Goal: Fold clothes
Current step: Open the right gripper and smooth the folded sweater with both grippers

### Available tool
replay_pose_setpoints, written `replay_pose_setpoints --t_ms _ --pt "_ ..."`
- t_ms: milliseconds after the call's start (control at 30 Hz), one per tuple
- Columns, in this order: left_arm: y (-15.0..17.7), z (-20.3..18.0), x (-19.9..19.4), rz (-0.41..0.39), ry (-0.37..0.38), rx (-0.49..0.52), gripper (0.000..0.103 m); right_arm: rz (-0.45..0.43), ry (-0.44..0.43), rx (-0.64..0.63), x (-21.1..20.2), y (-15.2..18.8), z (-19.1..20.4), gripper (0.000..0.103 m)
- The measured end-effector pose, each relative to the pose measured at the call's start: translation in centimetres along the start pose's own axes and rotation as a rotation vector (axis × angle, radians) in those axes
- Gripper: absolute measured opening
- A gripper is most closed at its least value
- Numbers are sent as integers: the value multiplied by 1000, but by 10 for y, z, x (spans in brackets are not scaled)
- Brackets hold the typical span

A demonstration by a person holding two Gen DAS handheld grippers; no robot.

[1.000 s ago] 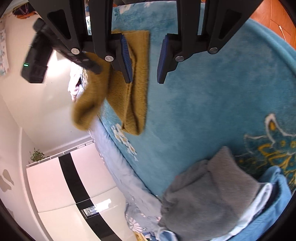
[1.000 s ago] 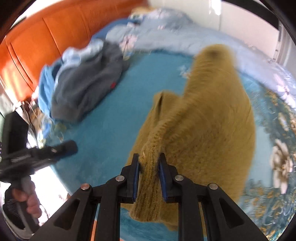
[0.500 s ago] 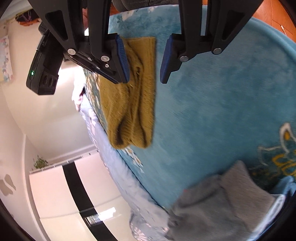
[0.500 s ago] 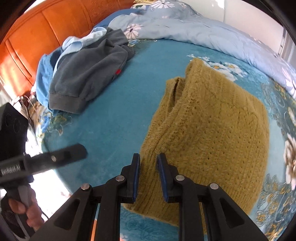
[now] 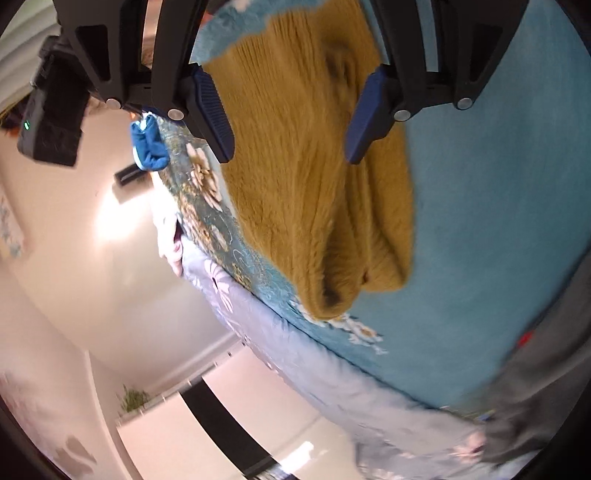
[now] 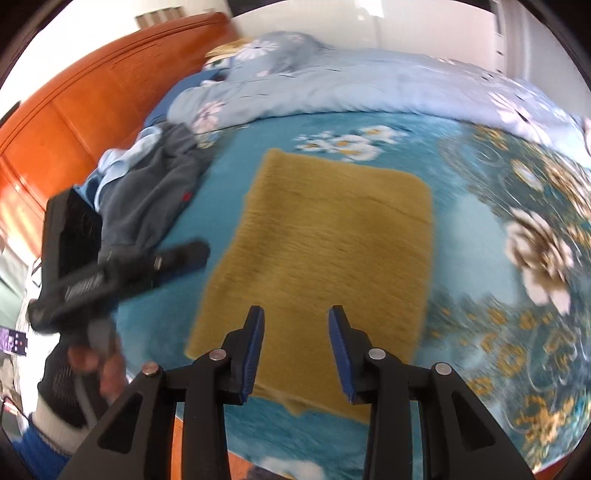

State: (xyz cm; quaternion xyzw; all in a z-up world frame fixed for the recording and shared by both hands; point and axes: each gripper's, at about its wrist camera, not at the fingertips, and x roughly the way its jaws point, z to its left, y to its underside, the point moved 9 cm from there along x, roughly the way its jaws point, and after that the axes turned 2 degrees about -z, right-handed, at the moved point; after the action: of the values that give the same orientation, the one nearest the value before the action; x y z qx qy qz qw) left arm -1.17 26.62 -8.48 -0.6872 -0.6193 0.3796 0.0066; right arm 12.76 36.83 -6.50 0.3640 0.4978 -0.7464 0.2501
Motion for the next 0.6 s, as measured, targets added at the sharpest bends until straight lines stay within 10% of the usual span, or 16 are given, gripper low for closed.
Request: replay_pose_setpoints --t_ms 333,600 --pt "-12 16 52 122 -100 57 66 -10 8 125 -13 11 -56 37" --pt "-6 20 44 76 -31 -13 66 11 -3 149 0 21 -67 37"
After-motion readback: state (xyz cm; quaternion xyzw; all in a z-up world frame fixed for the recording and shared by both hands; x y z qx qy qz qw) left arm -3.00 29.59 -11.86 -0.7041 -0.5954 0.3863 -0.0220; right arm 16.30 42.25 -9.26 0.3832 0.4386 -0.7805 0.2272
